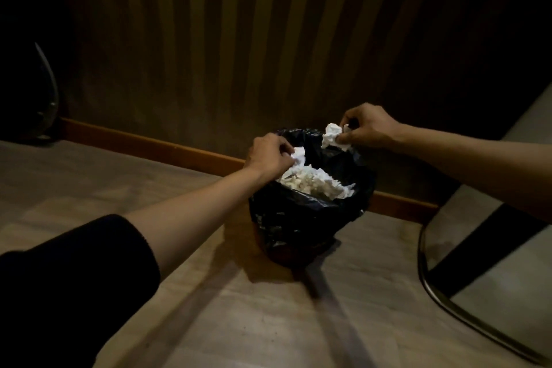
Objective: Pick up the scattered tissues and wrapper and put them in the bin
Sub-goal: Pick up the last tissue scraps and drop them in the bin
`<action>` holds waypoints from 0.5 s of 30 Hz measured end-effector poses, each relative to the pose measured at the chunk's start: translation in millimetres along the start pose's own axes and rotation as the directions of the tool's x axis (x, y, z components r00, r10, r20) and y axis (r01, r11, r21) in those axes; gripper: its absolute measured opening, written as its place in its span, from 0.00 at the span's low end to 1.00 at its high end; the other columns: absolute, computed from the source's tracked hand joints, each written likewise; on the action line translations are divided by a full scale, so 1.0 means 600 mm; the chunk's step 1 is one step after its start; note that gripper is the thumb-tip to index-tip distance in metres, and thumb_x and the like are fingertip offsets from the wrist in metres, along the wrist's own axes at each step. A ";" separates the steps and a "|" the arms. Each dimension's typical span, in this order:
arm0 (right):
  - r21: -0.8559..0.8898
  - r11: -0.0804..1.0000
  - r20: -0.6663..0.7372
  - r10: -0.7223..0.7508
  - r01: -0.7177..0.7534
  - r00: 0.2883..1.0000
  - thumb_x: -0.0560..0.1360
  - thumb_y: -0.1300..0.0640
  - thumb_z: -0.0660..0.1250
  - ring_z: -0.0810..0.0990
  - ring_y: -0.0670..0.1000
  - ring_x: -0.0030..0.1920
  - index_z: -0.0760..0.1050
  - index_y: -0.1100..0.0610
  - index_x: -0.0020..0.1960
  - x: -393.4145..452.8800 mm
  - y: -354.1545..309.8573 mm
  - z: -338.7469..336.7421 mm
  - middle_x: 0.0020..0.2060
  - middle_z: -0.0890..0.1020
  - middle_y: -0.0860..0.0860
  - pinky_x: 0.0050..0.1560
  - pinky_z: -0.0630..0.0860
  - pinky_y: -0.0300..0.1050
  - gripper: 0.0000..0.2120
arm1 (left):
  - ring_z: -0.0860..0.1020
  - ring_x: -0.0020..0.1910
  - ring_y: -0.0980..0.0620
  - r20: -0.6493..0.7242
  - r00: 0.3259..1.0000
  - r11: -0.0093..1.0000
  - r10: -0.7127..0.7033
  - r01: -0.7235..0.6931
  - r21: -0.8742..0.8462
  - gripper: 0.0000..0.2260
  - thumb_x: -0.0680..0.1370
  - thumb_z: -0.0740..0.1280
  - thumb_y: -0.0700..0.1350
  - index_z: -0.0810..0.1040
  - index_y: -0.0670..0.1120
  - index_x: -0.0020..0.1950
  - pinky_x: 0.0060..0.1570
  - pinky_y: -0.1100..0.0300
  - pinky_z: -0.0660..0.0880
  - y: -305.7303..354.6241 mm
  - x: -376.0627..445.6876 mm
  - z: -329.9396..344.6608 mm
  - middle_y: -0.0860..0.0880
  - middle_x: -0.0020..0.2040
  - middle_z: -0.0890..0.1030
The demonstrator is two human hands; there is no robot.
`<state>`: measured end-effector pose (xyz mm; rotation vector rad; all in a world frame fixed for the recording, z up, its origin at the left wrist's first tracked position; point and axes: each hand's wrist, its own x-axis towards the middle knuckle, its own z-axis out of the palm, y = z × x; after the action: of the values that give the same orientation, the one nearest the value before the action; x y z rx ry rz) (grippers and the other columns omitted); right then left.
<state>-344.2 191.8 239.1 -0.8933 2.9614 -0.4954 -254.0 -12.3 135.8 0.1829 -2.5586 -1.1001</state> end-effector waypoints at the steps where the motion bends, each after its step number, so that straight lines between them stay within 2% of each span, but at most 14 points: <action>1: 0.003 1.000 0.014 0.008 -0.008 1.000 0.72 0.54 0.76 0.79 0.44 0.41 0.79 0.55 0.48 -0.004 0.007 0.003 0.42 0.81 0.48 0.34 0.70 0.35 0.09 | 0.82 0.44 0.53 0.061 0.998 1.000 -0.024 0.024 -0.009 0.11 0.73 0.70 0.42 0.84 0.48 0.54 0.48 0.57 0.80 -0.001 -0.002 0.010 0.50 0.43 0.85; 3: 0.025 0.999 0.034 0.021 -0.022 0.999 0.73 0.55 0.75 0.80 0.43 0.41 0.78 0.56 0.49 -0.009 0.014 0.009 0.42 0.81 0.48 0.33 0.70 0.33 0.09 | 0.81 0.47 0.53 0.101 0.994 0.998 -0.045 0.048 -0.034 0.17 0.73 0.72 0.44 0.79 0.45 0.62 0.50 0.60 0.76 -0.002 -0.007 0.019 0.51 0.47 0.84; 6: 0.031 0.999 0.043 0.030 -0.031 0.999 0.74 0.56 0.73 0.80 0.42 0.39 0.79 0.57 0.50 -0.008 0.014 0.017 0.42 0.81 0.48 0.33 0.70 0.30 0.08 | 0.81 0.50 0.51 0.028 0.999 0.997 -0.035 0.037 -0.068 0.19 0.73 0.73 0.47 0.77 0.45 0.63 0.55 0.57 0.78 -0.002 -0.023 0.002 0.51 0.50 0.83; 8: 0.003 1.000 0.051 0.031 -0.031 0.998 0.75 0.56 0.72 0.79 0.42 0.40 0.79 0.57 0.52 -0.002 0.009 0.022 0.43 0.81 0.49 0.34 0.70 0.31 0.08 | 0.82 0.47 0.52 -0.031 0.999 0.995 -0.015 0.012 -0.100 0.17 0.74 0.72 0.46 0.77 0.45 0.62 0.53 0.58 0.79 -0.010 -0.035 -0.018 0.50 0.49 0.83; 10: -0.015 0.999 0.061 0.029 -0.028 0.998 0.76 0.56 0.71 0.80 0.45 0.44 0.80 0.58 0.54 0.008 -0.001 0.027 0.47 0.82 0.51 0.36 0.71 0.33 0.09 | 0.82 0.43 0.53 -0.098 0.995 0.994 -0.008 -0.002 -0.106 0.15 0.74 0.71 0.44 0.77 0.45 0.60 0.46 0.63 0.77 -0.026 -0.050 -0.040 0.51 0.48 0.83; 12: -0.011 0.999 0.079 0.042 -0.041 0.996 0.76 0.57 0.71 0.80 0.49 0.51 0.79 0.58 0.57 0.019 -0.014 0.032 0.53 0.81 0.52 0.41 0.74 0.34 0.11 | 0.81 0.39 0.55 -0.162 0.987 0.996 -0.014 0.000 -0.087 0.12 0.74 0.71 0.43 0.77 0.46 0.57 0.41 0.67 0.76 -0.048 -0.066 -0.061 0.52 0.46 0.82; 15: -0.059 0.998 0.096 0.034 -0.029 0.995 0.73 0.57 0.73 0.79 0.54 0.59 0.75 0.58 0.64 0.033 -0.045 0.051 0.59 0.79 0.54 0.55 0.78 0.43 0.21 | 0.80 0.38 0.54 -0.199 0.979 0.997 -0.045 0.032 -0.071 0.11 0.74 0.70 0.43 0.77 0.45 0.56 0.40 0.65 0.75 -0.084 -0.086 -0.093 0.51 0.46 0.82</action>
<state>-343.3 150.8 219.9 -0.8481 2.9109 -0.3562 -186.4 -71.9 121.1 0.3109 -2.3455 -1.1204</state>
